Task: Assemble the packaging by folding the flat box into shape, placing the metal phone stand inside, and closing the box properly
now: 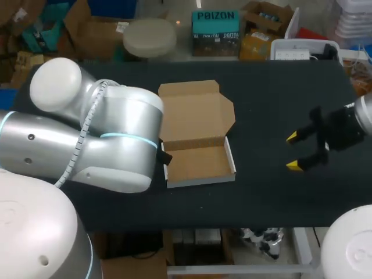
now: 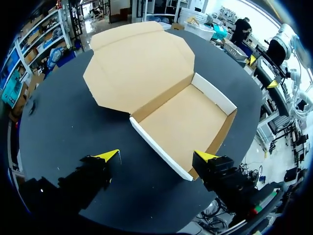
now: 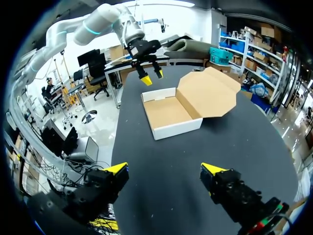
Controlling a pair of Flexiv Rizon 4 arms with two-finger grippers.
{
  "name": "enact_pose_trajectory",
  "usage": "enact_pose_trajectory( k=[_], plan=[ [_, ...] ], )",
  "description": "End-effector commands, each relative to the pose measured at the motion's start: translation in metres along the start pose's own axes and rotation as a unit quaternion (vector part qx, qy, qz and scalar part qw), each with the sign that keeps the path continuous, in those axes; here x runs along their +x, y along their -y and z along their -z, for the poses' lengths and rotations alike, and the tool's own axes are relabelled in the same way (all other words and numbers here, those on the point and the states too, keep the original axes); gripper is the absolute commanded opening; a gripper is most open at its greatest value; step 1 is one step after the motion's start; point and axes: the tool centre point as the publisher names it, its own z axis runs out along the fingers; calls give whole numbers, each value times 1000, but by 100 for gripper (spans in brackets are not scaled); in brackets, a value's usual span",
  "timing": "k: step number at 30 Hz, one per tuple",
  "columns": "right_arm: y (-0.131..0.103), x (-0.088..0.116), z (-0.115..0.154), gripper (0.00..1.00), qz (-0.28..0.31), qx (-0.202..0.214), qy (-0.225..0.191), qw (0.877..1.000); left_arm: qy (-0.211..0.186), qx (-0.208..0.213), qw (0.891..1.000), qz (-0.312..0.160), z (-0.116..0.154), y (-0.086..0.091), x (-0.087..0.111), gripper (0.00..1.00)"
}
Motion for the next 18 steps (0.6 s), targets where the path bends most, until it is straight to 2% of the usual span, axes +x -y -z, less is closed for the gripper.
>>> enact_pose_trajectory(
  k=[1, 5, 13, 18],
  plan=[
    [-3, -2, 0, 100, 0, 1, -2, 1000, -1, -3, 1000, -12, 2, 4, -5, 100],
    [-5, -4, 0, 100, -1, 2, -2, 1000, 2, -7, 999, -34, 6, 6, -9, 100],
    [-4, -4, 7, 100, -12, 1, 8, 1000, -21, -36, 992, -116, 16, -2, -11, 100],
    [-1, -3, 11, 100, -22, -1, 9, 1000, -40, -24, 990, -132, 29, -10, -11, 100]
  ],
)
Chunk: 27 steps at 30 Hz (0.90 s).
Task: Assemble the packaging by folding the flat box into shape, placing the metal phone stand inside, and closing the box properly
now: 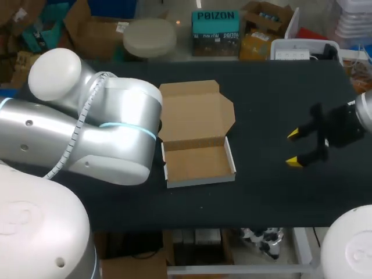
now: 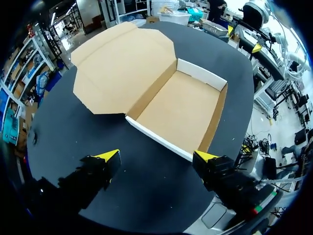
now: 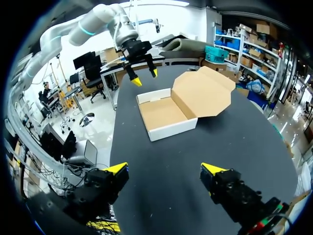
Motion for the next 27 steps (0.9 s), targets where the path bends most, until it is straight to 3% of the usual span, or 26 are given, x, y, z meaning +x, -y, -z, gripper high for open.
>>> enact_pose_trajectory(
  k=[1, 11, 20, 24, 27],
  plan=[
    [2, 3, 6, 100, -3, -2, -1, 1000, -34, 10, 999, -4, 20, -6, -6, 100],
    [4, 6, 10, 100, -8, -4, 1, 1000, -47, 15, 998, -42, 40, -21, -7, 100],
    [5, 7, 17, 100, -17, -6, -8, 1000, -49, 48, 998, -14, 58, -21, -9, 100],
    [7, -3, 16, 100, -74, 15, -30, 997, -49, 48, 998, -14, 58, -21, -9, 100],
    [7, -3, 16, 100, -74, 15, -30, 997, -49, 48, 998, -14, 58, -21, -9, 100]
  ],
)
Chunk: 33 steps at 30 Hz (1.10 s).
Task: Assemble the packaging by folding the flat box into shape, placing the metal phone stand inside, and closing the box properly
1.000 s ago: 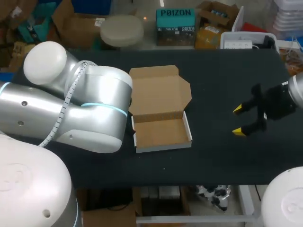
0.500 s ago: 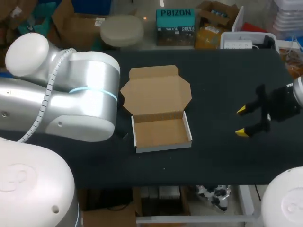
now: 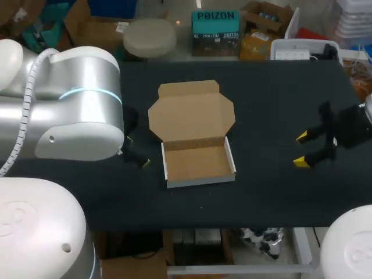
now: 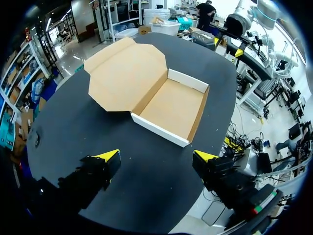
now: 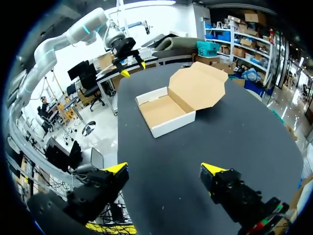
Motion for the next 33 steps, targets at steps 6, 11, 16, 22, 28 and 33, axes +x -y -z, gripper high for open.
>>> enact_pose_trajectory(
  k=[6, 11, 16, 22, 28, 33],
  plan=[
    [-5, -10, 0, 100, -4, 10, -17, 1000, -10, 5, 1000, 0, 4, -2, -2, 100],
    [-6, -10, 0, 100, -5, 10, -15, 1000, -11, 14, 1000, -9, 9, 1, -6, 100],
    [1, -11, 6, 100, -26, 13, -2, 1000, -11, 3, 1000, -2, 16, -7, -5, 100],
    [11, -12, 17, 100, -53, 20, 6, 998, 2, -21, 1000, 14, 29, -16, -1, 100],
    [18, -11, 23, 100, -67, 26, 11, 997, 17, -48, 998, 37, 35, -23, 3, 100],
    [23, -12, 27, 100, -75, 29, 15, 997, 22, -62, 996, 57, 42, -28, 4, 100]
  ],
)
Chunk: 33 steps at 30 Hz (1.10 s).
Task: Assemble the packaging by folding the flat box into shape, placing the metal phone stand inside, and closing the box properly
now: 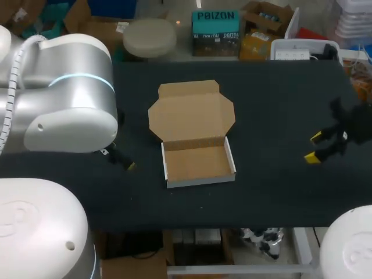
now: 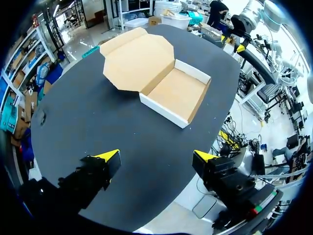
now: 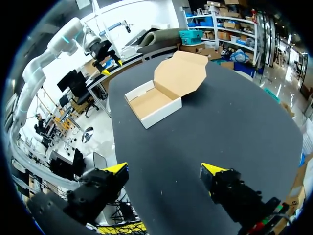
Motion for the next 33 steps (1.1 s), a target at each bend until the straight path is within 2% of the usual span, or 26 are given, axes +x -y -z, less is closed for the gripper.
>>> enact_pose_trajectory(
  k=[1, 15, 26, 33],
  plan=[
    [3, 2, 5, 100, -4, 1, 3, 1000, 9, -11, 1000, 11, 6, 1, 5, 100],
    [11, 5, 26, 100, -41, 23, 41, 998, 32, -44, 996, 71, 31, -20, 10, 100],
    [16, 4, 43, 100, -52, 27, 54, 997, 45, -50, 993, 93, 48, -30, 20, 100],
    [19, -2, 55, 100, -82, 36, 81, 993, 42, -52, 993, 102, 60, -35, 25, 100]
  ],
)
